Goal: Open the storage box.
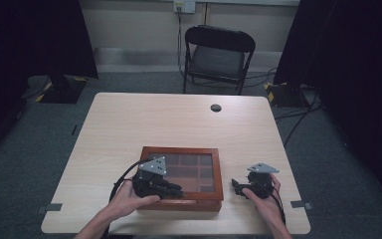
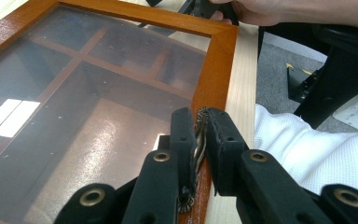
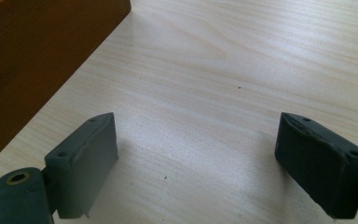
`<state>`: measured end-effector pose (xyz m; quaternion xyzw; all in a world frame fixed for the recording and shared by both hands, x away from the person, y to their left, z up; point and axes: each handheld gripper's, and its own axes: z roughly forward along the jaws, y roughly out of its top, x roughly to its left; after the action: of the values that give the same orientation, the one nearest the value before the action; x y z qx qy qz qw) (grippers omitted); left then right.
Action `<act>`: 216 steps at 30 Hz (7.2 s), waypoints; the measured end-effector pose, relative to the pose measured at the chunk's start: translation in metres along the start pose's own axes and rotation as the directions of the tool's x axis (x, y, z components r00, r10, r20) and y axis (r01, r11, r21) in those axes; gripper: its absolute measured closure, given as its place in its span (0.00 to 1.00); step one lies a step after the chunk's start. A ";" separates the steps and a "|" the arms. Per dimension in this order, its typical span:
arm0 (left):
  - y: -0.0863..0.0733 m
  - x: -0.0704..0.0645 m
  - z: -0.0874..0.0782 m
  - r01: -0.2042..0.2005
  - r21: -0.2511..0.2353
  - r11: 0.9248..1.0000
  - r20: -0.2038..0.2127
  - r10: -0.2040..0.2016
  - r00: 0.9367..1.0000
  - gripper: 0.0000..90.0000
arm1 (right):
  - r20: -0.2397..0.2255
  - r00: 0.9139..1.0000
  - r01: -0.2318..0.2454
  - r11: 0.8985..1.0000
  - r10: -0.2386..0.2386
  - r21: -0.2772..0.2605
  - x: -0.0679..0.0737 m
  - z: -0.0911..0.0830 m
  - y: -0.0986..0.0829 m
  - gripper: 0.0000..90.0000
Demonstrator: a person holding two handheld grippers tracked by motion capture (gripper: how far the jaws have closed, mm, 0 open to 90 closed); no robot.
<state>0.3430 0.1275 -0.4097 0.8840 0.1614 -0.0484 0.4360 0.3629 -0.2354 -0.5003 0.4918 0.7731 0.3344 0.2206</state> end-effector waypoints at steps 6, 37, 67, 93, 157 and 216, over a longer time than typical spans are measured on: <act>0.001 0.000 -0.001 0.000 0.008 1.000 0.002 0.000 1.000 0.90 | 0.000 1.000 0.000 1.000 0.000 0.000 0.000 0.000 0.000 0.13; 0.030 0.005 -0.019 0.004 0.003 1.000 0.001 -0.004 1.000 0.90 | 0.000 1.000 0.000 1.000 0.000 0.000 0.000 0.000 0.000 0.13; 0.044 0.009 -0.026 0.016 0.013 1.000 0.008 -0.016 1.000 0.90 | 0.000 1.000 0.000 1.000 0.000 0.000 0.000 0.000 0.000 0.13; 0.060 0.014 -0.034 0.004 0.023 1.000 0.006 -0.005 1.000 0.90 | -0.002 1.000 -0.001 1.000 0.001 0.000 0.000 0.000 0.000 0.13; 0.092 0.033 -0.053 0.001 0.056 0.998 -0.004 -0.001 1.000 0.91 | 0.001 1.000 0.001 1.000 -0.001 0.001 0.000 0.000 0.000 0.13; 0.095 0.037 -0.052 -0.006 0.044 0.999 -0.022 0.007 1.000 0.91 | 0.000 1.000 0.001 1.000 -0.001 0.001 0.000 0.000 0.000 0.13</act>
<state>0.4066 0.1233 -0.3141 0.8944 0.1621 -0.0404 0.4150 0.3631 -0.2354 -0.5002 0.4917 0.7733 0.3340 0.2206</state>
